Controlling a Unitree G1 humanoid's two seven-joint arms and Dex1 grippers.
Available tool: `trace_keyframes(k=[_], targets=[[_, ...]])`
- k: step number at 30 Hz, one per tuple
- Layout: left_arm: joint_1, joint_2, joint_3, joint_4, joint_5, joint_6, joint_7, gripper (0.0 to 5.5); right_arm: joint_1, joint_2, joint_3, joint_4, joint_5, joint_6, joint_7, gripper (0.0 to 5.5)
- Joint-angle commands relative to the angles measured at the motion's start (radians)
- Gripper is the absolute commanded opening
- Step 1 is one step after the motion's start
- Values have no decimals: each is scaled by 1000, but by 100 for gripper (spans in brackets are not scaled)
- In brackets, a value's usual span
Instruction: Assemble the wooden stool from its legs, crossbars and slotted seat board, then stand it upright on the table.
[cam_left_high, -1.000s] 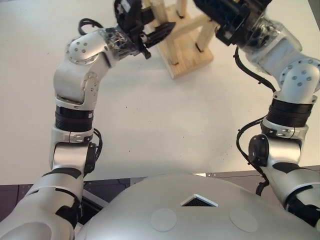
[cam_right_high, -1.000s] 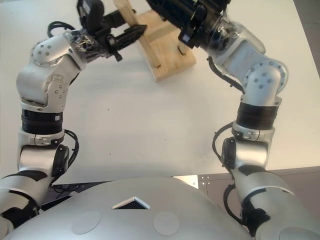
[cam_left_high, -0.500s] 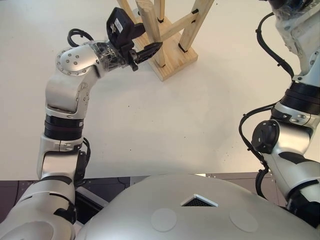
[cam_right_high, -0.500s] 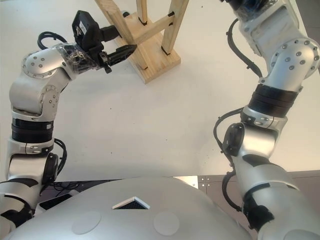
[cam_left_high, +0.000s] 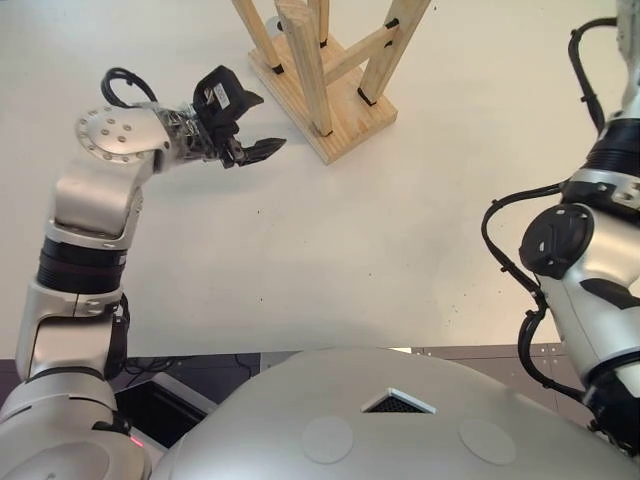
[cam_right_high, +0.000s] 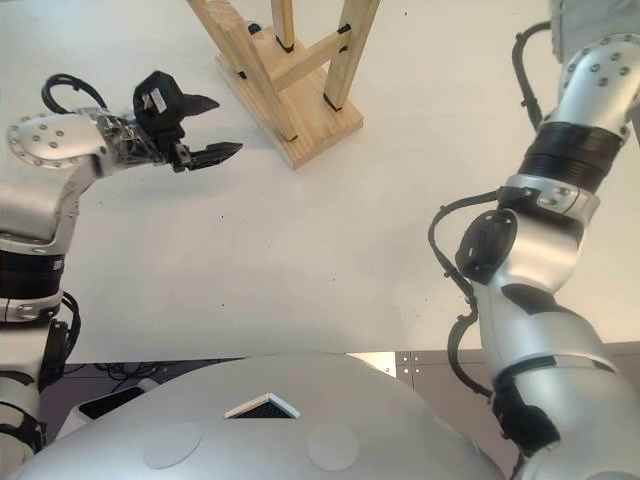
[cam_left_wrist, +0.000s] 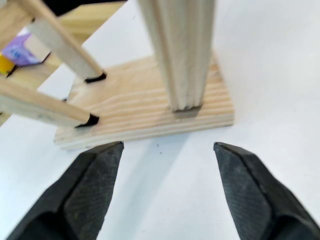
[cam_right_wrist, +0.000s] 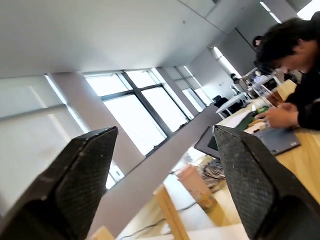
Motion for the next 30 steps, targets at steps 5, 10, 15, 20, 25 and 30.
trace_keyframes(k=[5,10,15,20,25,30], targets=[[-23,-107,50,100,32,7,126,336,59,50,187,-79,-177,17,102,420],[-24,-130,68,105,39,3,144,336,121,47,261,-184,-208,105,135,441],[-38,-149,79,126,46,-19,165,336,132,62,295,-184,-259,103,127,441],[-31,-142,127,121,33,-20,174,336,109,64,329,-126,-342,75,111,388],[-24,-73,184,117,58,-31,178,336,85,49,350,-94,-395,76,170,289],[-86,22,283,85,51,-27,169,336,72,4,390,-33,-416,96,357,203]])
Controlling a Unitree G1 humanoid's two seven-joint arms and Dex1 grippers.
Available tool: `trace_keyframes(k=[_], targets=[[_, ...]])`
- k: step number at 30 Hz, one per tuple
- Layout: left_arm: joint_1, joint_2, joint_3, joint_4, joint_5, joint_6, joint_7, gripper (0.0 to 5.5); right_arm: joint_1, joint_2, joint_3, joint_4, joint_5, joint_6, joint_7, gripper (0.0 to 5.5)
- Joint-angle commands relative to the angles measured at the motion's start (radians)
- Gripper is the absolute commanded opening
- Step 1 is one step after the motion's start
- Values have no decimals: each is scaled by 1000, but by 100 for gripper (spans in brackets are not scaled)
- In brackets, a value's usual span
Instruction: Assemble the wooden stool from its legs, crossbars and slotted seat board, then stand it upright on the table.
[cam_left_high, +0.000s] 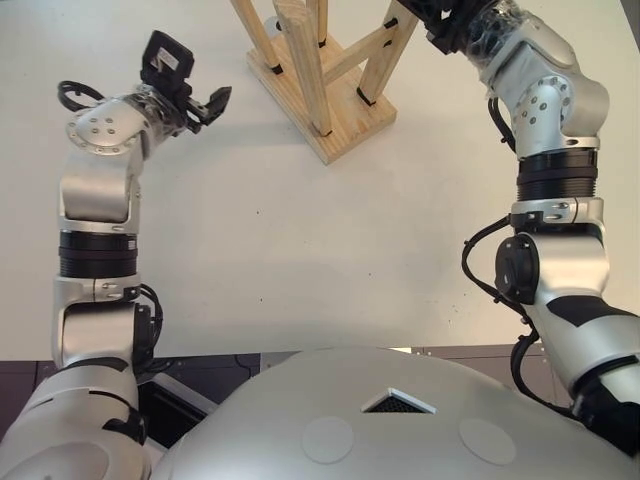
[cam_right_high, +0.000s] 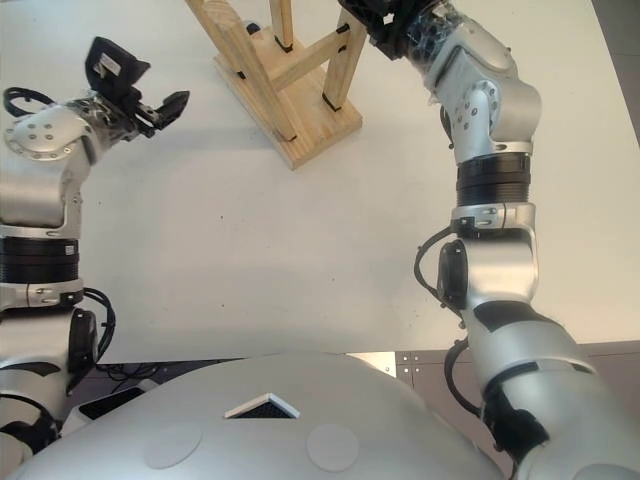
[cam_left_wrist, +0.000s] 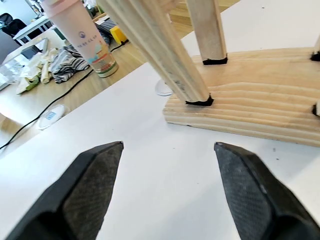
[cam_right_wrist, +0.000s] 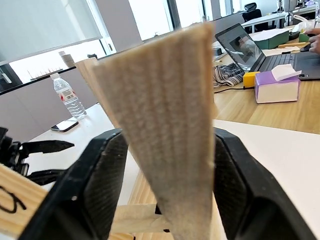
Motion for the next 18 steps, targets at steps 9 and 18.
trace_keyframes(k=[9,18], targets=[[-22,248,35,67,20,-85,-198,336,-94,-193,153,215,-78,10,600,116],[30,299,-140,124,-15,-130,-578,336,-244,-115,227,438,-252,-327,645,101]])
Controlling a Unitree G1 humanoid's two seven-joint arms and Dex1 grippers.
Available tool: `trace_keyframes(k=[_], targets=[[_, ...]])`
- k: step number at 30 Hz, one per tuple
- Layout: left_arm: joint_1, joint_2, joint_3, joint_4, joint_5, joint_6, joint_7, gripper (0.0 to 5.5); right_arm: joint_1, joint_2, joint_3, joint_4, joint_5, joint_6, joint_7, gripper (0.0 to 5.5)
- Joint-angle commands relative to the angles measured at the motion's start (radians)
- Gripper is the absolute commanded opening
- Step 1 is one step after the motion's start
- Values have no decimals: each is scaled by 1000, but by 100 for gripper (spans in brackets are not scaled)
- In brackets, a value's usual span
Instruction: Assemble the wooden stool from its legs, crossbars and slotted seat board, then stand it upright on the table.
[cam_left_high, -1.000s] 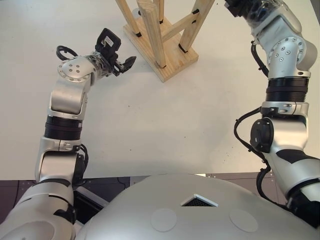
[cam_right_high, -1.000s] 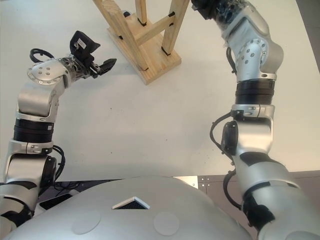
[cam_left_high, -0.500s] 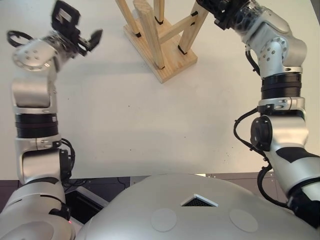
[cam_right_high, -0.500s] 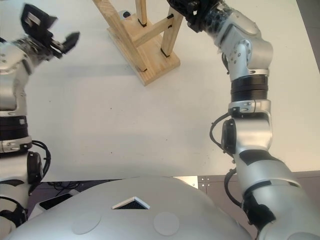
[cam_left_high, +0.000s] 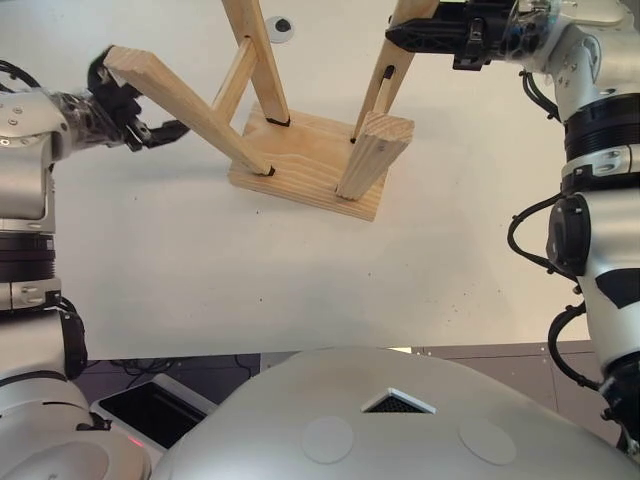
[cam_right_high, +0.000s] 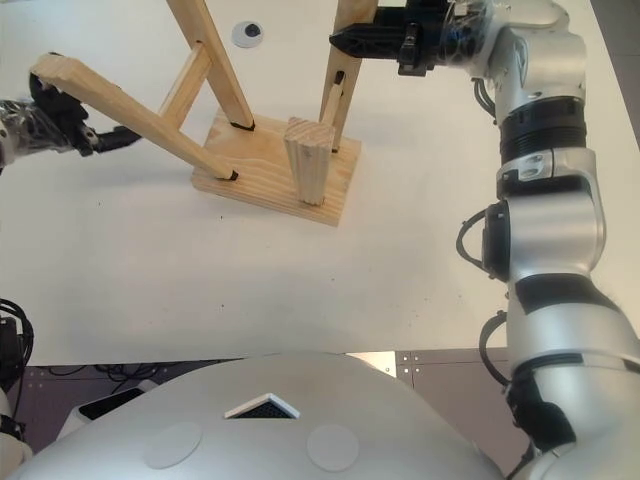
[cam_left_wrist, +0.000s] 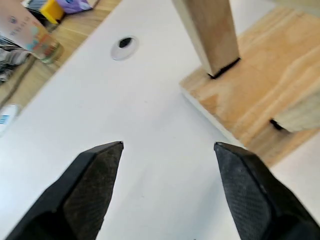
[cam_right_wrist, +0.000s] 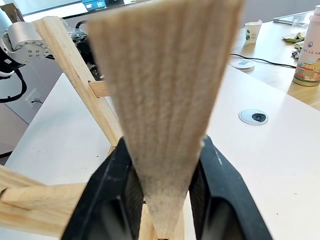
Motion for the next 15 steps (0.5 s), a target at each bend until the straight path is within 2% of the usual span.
trace_keyframes(k=[1,2,3,7,12,15], targets=[[16,7,-58,2,2,1,-79,336,-32,68,27,62,-91,-145,-63,101],[17,-5,-60,-2,-3,4,-79,336,-35,76,20,70,-92,-158,-74,101],[17,-25,-65,-18,-15,13,-79,336,-34,83,14,71,-92,-167,-82,142],[40,-113,-107,-108,-40,77,-49,336,-6,104,-4,46,-100,-186,-112,213],[81,-112,-128,-133,-17,90,-24,336,36,34,-75,-12,-72,-153,-136,213],[118,-97,-115,-155,-22,96,-16,336,50,-27,-172,-125,13,-33,-139,213]])
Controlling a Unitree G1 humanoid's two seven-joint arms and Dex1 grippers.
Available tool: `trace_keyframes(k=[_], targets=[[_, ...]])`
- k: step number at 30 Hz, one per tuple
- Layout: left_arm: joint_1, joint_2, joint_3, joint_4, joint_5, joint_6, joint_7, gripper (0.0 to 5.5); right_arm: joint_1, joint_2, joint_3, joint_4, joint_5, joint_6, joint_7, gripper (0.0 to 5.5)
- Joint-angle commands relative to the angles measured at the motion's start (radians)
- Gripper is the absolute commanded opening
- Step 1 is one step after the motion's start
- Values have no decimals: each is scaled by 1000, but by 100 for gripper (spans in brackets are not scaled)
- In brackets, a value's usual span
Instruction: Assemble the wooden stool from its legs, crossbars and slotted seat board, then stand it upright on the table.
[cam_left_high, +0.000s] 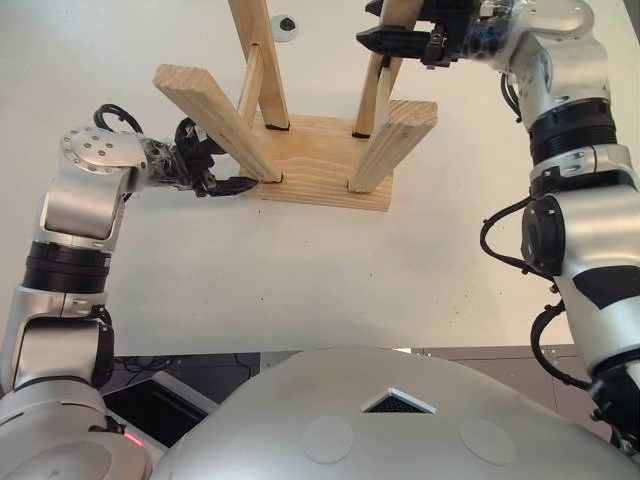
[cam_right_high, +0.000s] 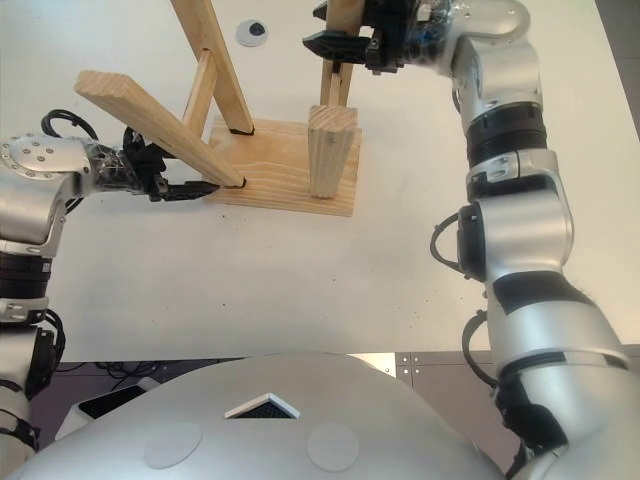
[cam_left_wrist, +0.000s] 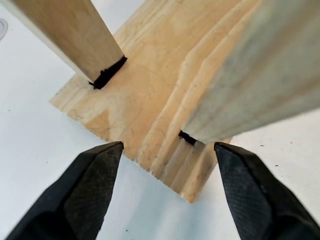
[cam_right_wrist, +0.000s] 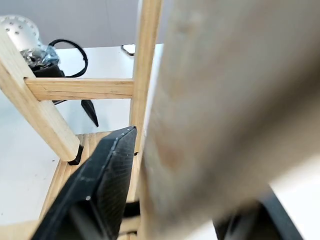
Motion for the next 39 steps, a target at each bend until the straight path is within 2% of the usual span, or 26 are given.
trace_keyframes(k=[1,4,6,8,11,13,15,19,29,30,32,37,39], targets=[[50,19,13,-38,-4,11,12,336,2,-113,-148,-151,125,168,-13,213],[89,24,34,-62,-15,19,23,336,-31,-177,-291,-204,269,338,-40,213],[113,31,52,-70,-22,14,25,336,-15,-208,-347,-250,329,411,-58,213],[119,36,87,-75,-50,-10,13,336,110,-234,-298,-388,303,420,-41,213],[96,31,122,-52,-88,-62,-20,336,405,-314,-101,-660,214,410,63,213],[78,15,139,-27,-120,-79,-37,336,529,-341,5,-765,176,416,92,213],[48,-19,164,-3,-166,-81,-41,336,594,-327,63,-819,143,405,72,213],[38,-40,164,19,-215,-81,-78,336,646,-250,86,-869,154,420,-13,213],[42,-108,136,74,-283,-39,-125,194,596,-88,154,-755,118,405,-141,217],[48,-114,127,83,-284,-37,-128,177,592,-76,166,-725,106,400,-148,196],[60,-123,103,97,-271,-37,-133,169,591,-71,187,-683,82,398,-153,173],[94,-152,37,107,-261,35,-113,160,595,-146,272,-638,41,467,-57,164],[71,-178,71,85,-325,157,-59,159,564,-155,216,-677,183,639,4,164]])
